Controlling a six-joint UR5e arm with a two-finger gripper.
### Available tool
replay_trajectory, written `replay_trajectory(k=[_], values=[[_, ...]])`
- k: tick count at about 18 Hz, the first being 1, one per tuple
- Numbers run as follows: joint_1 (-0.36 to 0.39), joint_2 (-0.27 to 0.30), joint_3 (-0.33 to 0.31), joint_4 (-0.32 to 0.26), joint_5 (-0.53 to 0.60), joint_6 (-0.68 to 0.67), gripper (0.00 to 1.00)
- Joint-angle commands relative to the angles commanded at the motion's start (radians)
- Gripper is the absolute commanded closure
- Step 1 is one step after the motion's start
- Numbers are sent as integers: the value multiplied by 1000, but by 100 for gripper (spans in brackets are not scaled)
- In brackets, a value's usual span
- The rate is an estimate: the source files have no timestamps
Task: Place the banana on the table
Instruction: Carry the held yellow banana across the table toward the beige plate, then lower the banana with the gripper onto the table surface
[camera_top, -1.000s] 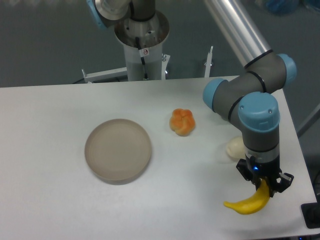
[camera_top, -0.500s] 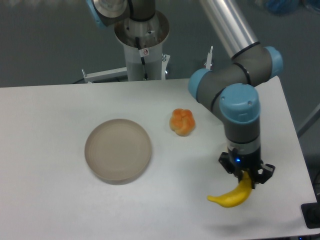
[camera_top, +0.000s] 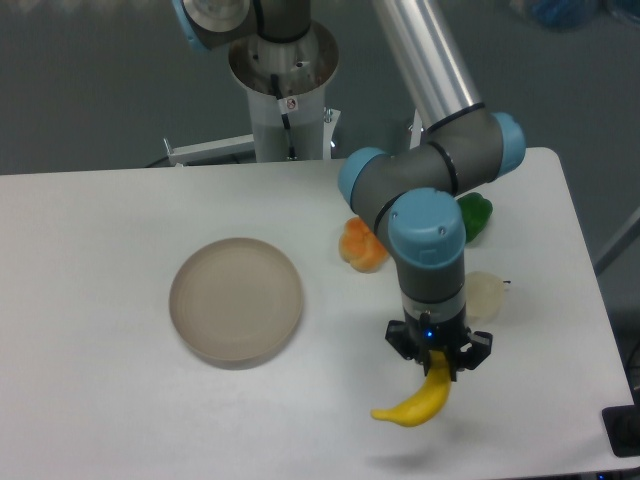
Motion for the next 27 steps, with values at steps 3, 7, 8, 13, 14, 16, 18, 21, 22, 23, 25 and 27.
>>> replay_trajectory(k=[3,7,8,13,14,16,18,21,22,23,25,27], values=[[-11,-17,-15,0,3,-11,66],[-14,-17,-70,11,6,21,66],[-17,-17,-77,11,6,29,66],[-28,-14,-113,11,8,29,66],[-34,-14,-115,11,8,29,66],[-38,-14,-120,11,9,29,66],[-46,-15,-120,11,9,29,66],[-48,-12,-124,11,9,29,66],[-48,-12,-124,11,9,29,66],[-48,-14,-124,11,9,29,66],[-48,-14,-126,11,8,29,66],[-54,-15,-124,11,9,31,66]])
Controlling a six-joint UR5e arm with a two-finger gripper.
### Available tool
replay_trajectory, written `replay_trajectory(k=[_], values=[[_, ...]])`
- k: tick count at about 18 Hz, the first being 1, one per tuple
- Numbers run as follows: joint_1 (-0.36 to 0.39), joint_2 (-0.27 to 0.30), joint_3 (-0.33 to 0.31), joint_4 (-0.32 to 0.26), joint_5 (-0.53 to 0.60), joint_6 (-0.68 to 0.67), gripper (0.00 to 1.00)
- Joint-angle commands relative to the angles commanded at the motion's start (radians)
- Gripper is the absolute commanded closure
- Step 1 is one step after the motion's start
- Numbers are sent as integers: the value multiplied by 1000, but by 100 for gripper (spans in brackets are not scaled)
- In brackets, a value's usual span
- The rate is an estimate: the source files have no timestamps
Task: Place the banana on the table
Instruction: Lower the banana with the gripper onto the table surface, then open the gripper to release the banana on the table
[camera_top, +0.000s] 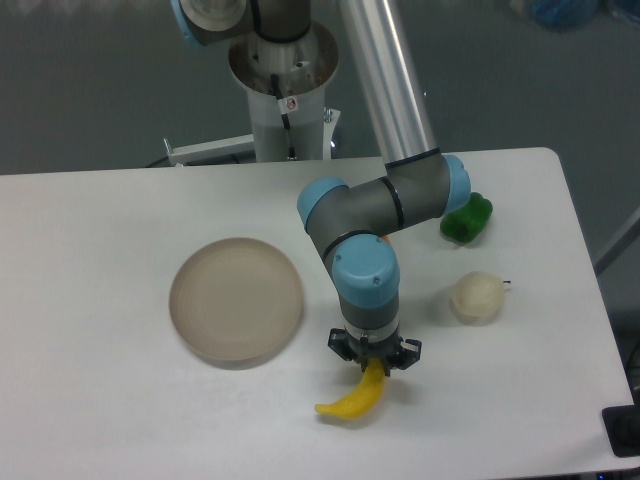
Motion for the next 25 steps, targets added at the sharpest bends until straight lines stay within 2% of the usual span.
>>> replay_trajectory(k=[13,20,24,25], values=[[-3,-2,-14,-2,0,17,64],[-2,-2,-14,-2,0,17,60],[-2,0,-14,0,2,15,48],[-2,3,-12,-2,0,17,36]])
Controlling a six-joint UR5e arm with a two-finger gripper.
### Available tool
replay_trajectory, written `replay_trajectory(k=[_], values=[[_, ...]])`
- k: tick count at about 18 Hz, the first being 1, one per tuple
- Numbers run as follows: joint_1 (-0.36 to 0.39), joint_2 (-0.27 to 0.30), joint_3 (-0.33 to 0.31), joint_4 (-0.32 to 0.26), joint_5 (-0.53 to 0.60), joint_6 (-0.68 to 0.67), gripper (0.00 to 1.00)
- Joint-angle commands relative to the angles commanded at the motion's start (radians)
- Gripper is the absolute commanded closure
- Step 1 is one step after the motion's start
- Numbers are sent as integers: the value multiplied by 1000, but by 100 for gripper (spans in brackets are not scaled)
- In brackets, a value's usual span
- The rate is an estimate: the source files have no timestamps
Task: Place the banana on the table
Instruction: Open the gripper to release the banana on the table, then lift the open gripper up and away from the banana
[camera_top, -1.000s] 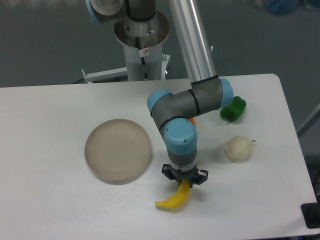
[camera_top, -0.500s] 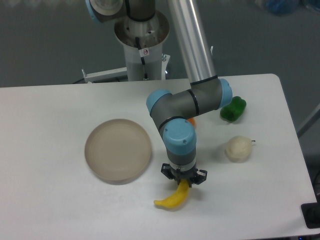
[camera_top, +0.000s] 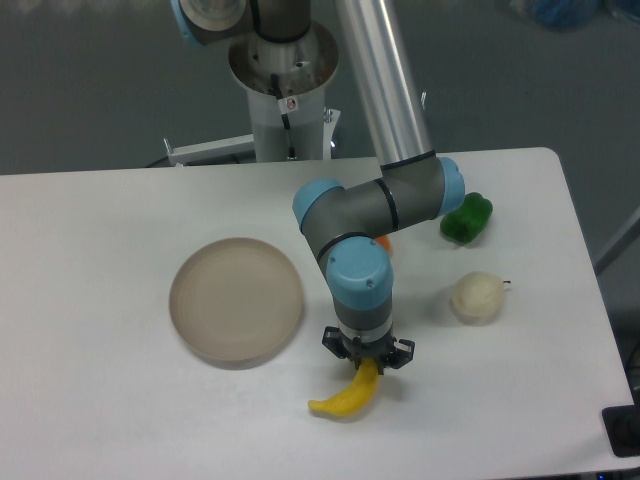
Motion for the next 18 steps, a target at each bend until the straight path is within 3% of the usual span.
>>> replay_trajectory(k=[1,2,11,14,18], values=[[0,3,0,2,2,0,7],[2,6,2,2,2,-2,0],[17,54,83,0,2,3,0],[34,51,127,-2,11,86,0],[109,54,130,-2,26,299,0]])
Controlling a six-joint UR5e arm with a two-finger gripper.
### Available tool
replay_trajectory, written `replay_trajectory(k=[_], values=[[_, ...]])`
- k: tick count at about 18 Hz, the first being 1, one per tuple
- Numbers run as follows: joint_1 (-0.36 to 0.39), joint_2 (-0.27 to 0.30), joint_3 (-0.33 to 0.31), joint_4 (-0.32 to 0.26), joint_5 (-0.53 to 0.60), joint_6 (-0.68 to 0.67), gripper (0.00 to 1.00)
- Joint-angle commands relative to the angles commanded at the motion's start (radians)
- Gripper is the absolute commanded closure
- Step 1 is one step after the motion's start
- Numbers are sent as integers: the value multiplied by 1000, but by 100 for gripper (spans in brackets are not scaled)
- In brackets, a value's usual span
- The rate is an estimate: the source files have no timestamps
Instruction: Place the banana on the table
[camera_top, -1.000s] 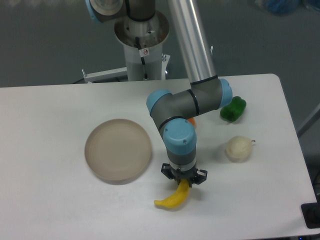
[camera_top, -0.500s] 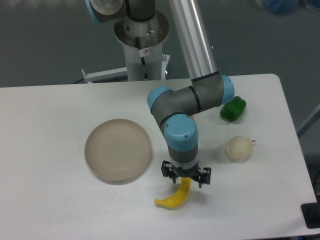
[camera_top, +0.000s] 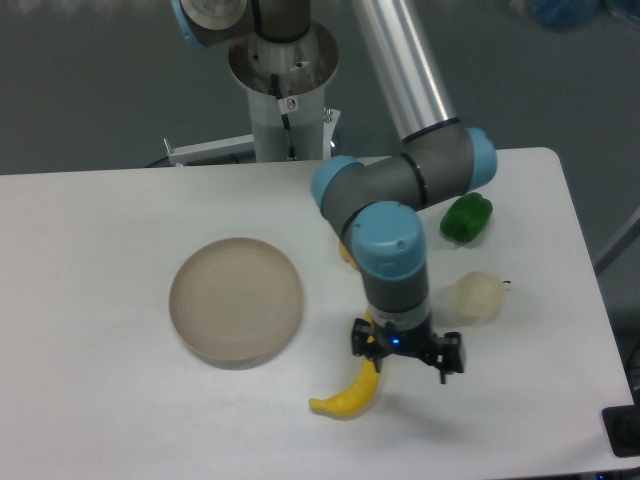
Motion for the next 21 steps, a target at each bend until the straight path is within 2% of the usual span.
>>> replay_trajectory(k=[2,7,11,14,21], values=[[31,2,2,3,-2,29,0],[113,18,34,8,-2,216,0],[140,23,37,8,-3,362,0],[147,23,40,8,-3,405,0],[147,26,38,9,-11,407,0]])
